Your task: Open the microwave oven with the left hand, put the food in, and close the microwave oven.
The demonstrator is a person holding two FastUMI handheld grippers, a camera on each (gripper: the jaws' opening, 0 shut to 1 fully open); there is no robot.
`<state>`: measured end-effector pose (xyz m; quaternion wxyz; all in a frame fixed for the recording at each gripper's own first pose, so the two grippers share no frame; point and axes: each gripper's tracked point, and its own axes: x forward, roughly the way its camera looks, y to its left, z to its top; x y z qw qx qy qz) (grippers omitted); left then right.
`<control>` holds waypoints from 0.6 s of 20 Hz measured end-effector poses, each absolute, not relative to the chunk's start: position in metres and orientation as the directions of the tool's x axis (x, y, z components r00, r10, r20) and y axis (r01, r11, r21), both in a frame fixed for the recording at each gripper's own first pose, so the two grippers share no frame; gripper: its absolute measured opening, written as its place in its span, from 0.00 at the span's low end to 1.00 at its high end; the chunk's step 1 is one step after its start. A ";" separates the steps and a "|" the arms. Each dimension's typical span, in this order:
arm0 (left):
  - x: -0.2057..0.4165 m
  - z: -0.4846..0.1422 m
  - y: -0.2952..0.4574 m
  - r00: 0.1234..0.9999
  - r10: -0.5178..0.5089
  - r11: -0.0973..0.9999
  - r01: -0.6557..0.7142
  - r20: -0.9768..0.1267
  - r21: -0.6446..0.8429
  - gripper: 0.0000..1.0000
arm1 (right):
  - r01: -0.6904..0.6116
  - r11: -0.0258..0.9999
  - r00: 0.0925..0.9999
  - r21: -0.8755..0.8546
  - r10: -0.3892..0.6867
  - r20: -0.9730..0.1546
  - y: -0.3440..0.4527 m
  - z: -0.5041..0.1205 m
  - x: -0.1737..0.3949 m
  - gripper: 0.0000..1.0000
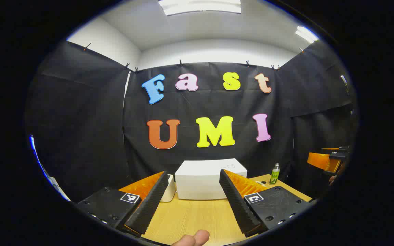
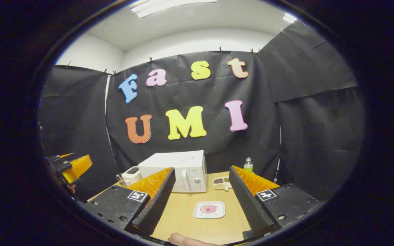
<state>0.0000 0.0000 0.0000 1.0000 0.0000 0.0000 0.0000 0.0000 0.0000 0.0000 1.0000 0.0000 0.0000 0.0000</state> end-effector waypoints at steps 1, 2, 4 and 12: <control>-0.001 -0.002 0.000 1.000 -0.004 1.000 0.004 -0.003 -0.010 0.95 | 0.016 1.000 1.000 -0.007 -0.016 0.011 -0.005 0.002 0.000 0.90; -0.002 -0.003 0.000 1.000 -0.005 1.000 0.005 -0.006 -0.019 0.95 | 0.027 1.000 0.999 -0.012 -0.027 0.021 -0.007 0.003 -0.001 0.90; -0.004 -0.001 0.000 1.000 -0.007 1.000 0.007 -0.003 -0.017 0.95 | 0.043 0.999 0.998 -0.016 -0.042 0.038 -0.013 0.007 0.000 0.91; -0.006 -0.003 0.003 1.000 -0.014 1.000 0.014 -0.004 -0.024 0.83 | 0.063 0.998 0.996 -0.020 -0.062 0.062 -0.023 0.012 -0.002 1.00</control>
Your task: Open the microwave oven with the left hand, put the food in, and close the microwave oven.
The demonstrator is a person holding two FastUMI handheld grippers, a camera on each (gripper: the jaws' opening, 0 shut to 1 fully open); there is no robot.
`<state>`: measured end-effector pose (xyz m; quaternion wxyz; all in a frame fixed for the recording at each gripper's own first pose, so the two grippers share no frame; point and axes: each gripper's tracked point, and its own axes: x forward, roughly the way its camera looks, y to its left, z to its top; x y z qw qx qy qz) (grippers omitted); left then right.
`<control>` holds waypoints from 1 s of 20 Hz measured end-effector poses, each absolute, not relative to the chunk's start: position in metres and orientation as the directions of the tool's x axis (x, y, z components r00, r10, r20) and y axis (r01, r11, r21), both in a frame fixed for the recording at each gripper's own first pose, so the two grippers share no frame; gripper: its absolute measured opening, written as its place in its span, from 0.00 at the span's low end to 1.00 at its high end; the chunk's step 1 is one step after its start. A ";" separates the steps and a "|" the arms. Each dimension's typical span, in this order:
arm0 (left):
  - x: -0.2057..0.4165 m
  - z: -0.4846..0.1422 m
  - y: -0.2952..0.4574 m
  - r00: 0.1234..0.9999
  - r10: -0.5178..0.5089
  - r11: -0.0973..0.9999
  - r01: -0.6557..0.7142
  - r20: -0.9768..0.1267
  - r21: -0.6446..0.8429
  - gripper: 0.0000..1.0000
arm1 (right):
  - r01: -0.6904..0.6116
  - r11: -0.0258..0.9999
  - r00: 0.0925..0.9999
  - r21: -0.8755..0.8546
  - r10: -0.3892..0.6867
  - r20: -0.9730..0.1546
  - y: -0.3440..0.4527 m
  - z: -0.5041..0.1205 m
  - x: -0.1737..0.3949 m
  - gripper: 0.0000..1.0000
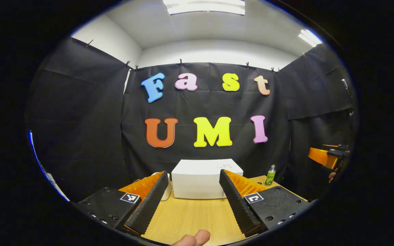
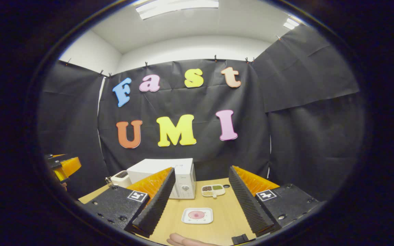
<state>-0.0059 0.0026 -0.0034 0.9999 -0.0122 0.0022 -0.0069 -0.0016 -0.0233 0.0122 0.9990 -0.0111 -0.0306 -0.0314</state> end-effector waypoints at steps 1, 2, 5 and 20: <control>-0.005 -0.005 0.001 1.000 -0.016 1.000 0.016 -0.006 -0.026 0.83 | 0.063 0.998 0.996 -0.023 -0.061 0.065 -0.024 0.014 -0.001 0.91; -0.004 -0.006 0.001 1.000 -0.017 0.999 0.017 -0.008 -0.028 0.83 | 0.060 0.998 0.996 -0.024 -0.059 0.066 -0.024 0.014 -0.001 0.91; 0.009 -0.004 0.003 1.000 -0.016 0.999 0.016 0.003 -0.037 0.84 | 0.058 0.998 0.995 -0.030 -0.056 0.078 -0.027 0.017 0.001 1.00; 0.217 -0.089 -0.081 0.993 -0.094 0.982 0.082 -0.069 -0.170 0.95 | 0.119 0.992 0.978 -0.027 -0.113 0.175 -0.097 0.044 0.019 1.00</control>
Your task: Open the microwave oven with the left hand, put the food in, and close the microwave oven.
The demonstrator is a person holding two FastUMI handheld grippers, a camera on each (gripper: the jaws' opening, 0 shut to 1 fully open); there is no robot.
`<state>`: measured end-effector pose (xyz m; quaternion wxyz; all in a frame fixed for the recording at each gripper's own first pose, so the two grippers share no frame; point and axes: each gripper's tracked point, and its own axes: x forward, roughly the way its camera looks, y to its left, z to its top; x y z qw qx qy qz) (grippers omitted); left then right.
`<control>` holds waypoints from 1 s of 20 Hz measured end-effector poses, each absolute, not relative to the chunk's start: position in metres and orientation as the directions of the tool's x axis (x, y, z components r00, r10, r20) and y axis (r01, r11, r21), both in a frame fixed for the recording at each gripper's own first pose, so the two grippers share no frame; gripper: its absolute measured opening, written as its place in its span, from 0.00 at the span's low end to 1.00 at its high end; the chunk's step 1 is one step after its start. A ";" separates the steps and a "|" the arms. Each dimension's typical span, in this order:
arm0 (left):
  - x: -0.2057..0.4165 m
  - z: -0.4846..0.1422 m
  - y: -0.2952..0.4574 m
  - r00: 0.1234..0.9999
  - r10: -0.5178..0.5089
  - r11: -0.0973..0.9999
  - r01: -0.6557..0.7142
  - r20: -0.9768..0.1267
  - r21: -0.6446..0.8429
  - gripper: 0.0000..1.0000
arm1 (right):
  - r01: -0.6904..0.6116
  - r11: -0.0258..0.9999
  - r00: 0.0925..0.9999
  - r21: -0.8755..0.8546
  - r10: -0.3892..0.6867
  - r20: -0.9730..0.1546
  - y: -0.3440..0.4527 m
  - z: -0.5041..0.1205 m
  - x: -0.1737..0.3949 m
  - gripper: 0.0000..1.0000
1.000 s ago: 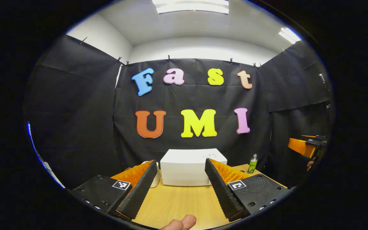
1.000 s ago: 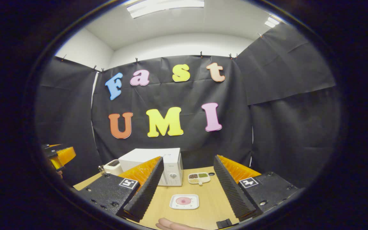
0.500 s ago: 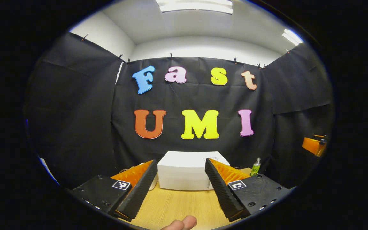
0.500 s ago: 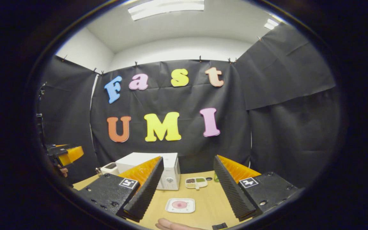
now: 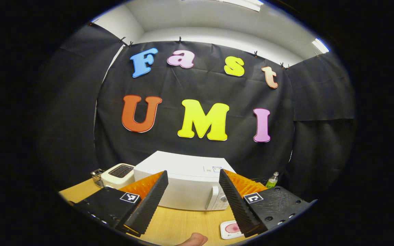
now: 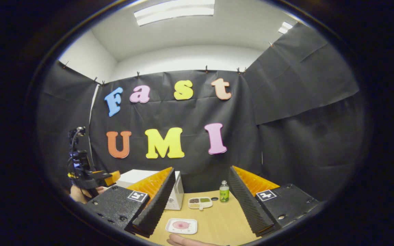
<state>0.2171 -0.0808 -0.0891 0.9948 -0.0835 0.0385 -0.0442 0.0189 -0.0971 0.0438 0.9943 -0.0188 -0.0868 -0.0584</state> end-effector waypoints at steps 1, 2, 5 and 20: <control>0.232 -0.101 -0.089 0.992 -0.101 0.981 0.087 -0.077 -0.173 0.95 | 0.122 0.992 0.979 -0.032 -0.115 0.169 -0.102 0.041 0.022 1.00; 0.246 -0.116 -0.098 0.990 -0.107 0.982 0.090 -0.091 -0.168 0.95 | 0.125 0.992 0.979 -0.031 -0.118 0.163 -0.106 0.038 0.024 1.00; 0.274 -0.149 -0.126 0.982 -0.145 0.979 0.126 -0.118 -0.158 0.95 | 0.142 0.989 0.981 -0.034 -0.136 0.136 -0.123 0.026 0.035 1.00; 0.346 -0.287 -0.185 0.955 -0.182 0.982 0.164 -0.233 -0.094 0.94 | 0.202 0.979 0.977 -0.004 -0.202 0.071 -0.176 -0.018 0.054 1.00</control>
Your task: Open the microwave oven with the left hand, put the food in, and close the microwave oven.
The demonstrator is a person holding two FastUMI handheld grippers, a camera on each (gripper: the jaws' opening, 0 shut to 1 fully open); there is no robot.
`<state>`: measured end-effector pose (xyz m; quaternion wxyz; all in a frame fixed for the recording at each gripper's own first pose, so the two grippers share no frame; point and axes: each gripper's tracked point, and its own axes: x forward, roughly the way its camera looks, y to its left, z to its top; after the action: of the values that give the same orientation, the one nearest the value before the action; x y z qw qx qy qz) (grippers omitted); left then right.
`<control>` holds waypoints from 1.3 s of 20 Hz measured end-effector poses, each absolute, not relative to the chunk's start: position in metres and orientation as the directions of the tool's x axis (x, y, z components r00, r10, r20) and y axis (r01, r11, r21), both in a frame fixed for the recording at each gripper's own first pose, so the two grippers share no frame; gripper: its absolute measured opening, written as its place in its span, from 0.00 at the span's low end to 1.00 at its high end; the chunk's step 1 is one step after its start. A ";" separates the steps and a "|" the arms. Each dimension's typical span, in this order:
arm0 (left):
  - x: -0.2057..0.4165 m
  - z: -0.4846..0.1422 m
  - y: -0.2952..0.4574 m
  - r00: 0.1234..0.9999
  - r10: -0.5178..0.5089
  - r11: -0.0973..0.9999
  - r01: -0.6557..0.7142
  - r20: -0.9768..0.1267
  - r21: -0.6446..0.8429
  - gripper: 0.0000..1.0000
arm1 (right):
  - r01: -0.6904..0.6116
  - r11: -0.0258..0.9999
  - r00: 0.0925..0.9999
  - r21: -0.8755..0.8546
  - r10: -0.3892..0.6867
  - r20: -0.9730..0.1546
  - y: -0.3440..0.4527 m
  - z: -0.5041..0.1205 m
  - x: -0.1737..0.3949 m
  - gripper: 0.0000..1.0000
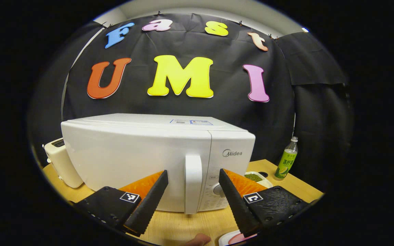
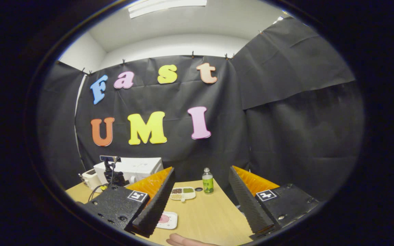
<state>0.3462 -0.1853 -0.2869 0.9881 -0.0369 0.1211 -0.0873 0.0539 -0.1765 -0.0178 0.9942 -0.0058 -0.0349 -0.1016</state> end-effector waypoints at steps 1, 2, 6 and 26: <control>0.347 -0.288 -0.181 0.960 -0.154 0.988 0.142 -0.232 -0.068 0.94 | 0.203 0.979 0.977 -0.005 -0.202 0.072 -0.178 -0.018 0.055 1.00; 0.347 -0.283 -0.182 0.969 -0.149 0.989 0.143 -0.196 -0.041 0.91 | 0.202 0.979 0.977 -0.005 -0.201 0.075 -0.178 -0.018 0.057 1.00; 0.348 -0.288 -0.177 0.975 -0.113 0.994 0.109 -0.193 -0.032 0.83 | 0.193 0.981 0.978 -0.012 -0.192 0.087 -0.178 -0.025 0.068 0.90; 0.300 -0.292 -0.178 0.950 -0.240 0.971 0.232 -0.201 -0.064 0.02 | 0.195 0.980 0.981 -0.022 -0.195 0.010 -0.172 -0.060 0.090 1.00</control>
<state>0.2998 -0.1783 -0.2920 0.9872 -0.0196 0.1042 -0.1194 0.0903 -0.1716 -0.0601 0.9951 -0.0115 -0.0041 -0.0982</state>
